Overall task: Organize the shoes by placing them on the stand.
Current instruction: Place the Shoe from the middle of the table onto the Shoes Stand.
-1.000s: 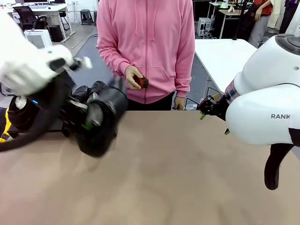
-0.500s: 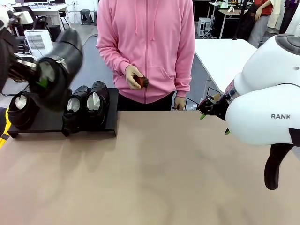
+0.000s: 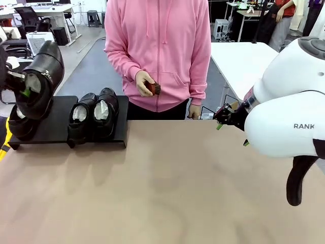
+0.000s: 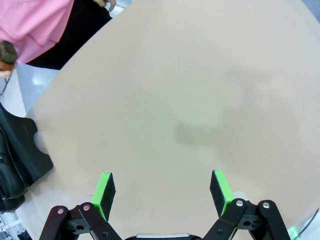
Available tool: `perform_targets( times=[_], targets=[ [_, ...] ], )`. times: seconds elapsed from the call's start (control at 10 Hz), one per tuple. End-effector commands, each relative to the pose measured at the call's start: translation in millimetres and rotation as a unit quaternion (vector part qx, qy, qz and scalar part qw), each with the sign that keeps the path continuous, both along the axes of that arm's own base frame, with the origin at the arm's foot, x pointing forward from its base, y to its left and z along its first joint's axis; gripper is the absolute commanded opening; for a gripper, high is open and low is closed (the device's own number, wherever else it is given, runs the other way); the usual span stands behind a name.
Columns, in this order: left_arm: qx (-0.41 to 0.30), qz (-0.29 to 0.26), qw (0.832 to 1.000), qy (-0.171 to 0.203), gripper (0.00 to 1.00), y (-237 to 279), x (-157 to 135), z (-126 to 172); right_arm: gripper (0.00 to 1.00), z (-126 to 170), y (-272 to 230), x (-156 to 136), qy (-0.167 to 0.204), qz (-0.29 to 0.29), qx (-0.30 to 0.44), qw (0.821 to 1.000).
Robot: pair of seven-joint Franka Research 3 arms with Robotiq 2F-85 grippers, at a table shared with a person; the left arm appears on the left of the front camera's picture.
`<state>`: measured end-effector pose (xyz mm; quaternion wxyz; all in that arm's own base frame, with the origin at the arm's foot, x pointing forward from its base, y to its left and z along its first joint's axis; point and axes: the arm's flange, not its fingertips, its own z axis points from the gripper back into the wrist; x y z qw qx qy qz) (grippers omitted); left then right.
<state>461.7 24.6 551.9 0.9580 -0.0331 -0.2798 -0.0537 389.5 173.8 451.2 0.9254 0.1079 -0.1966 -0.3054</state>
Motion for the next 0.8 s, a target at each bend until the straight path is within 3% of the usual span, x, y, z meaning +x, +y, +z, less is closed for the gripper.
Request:
perform_targets(
  times=[0.0,0.5,0.7],
  targets=[
    [-0.019,0.029,0.999,-0.010,0.00,1,25,-20,1.00,1,-1,2,-0.002,0.011,0.006,1.000],
    [-0.007,0.078,0.997,0.010,0.00,19,67,-83,1.00,1,-1,2,-0.002,0.011,0.006,1.000],
    [-0.003,0.082,0.997,0.005,0.00,20,80,-92,1.00,1,-1,2,-0.002,0.011,0.006,1.000]
  ],
)
